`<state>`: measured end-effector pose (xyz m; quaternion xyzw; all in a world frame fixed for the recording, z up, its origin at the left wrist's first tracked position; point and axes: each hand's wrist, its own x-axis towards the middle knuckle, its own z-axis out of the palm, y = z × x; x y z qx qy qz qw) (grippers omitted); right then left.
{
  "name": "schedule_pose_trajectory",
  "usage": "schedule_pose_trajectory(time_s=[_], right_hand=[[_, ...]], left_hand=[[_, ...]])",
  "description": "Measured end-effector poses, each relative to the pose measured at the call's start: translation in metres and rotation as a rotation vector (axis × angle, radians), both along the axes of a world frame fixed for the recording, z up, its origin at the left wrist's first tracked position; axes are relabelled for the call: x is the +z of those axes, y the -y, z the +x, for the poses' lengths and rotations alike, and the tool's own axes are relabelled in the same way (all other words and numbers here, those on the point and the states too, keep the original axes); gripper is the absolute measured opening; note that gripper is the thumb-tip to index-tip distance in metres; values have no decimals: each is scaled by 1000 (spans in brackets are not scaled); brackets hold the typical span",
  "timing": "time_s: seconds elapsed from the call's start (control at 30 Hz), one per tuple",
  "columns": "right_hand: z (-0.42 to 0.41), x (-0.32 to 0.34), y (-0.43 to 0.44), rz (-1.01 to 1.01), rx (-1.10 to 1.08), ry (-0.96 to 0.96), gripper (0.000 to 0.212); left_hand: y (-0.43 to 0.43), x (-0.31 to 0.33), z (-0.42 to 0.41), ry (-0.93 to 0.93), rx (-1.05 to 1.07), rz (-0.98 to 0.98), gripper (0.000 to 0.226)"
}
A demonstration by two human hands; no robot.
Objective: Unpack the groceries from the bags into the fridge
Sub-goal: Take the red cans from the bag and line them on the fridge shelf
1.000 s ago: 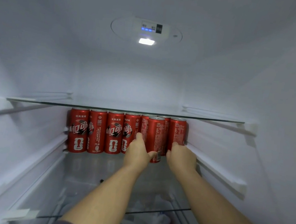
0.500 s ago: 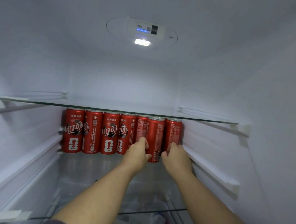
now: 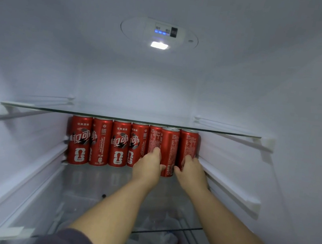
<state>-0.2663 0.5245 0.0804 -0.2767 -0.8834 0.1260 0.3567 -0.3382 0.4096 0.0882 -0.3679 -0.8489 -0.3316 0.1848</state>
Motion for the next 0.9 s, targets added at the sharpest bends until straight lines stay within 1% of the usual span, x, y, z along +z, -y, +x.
schedule_pose_trajectory(time_s=[0.07,0.2,0.33,0.47,0.57,0.63,0.73,0.8,0.9], right_hand=[[0,-1,-1,23,5,23,32],[2,1,-3,33,26,72,35],[21,0,5,86,34,143,41],[60,4,28,249,15,380,50],[100,21,51,394,12,470,46],[129,34,64,512,12,520,45],[173,47,77,729,-16,578,47],[204,53,84,880,-33,609,51],[255,57,93,993,-119,619,56]], left_hand=[[-1,-1,0,-9,26,-2,25],[-4,-3,-2,32,51,14,24],[-3,-3,0,49,109,-21,30],[4,4,5,64,180,-104,37],[10,18,16,93,167,-274,44],[18,31,31,72,154,-317,43],[32,43,65,-27,144,-260,46],[44,40,97,-79,105,-193,49],[63,23,147,-129,13,-21,61]])
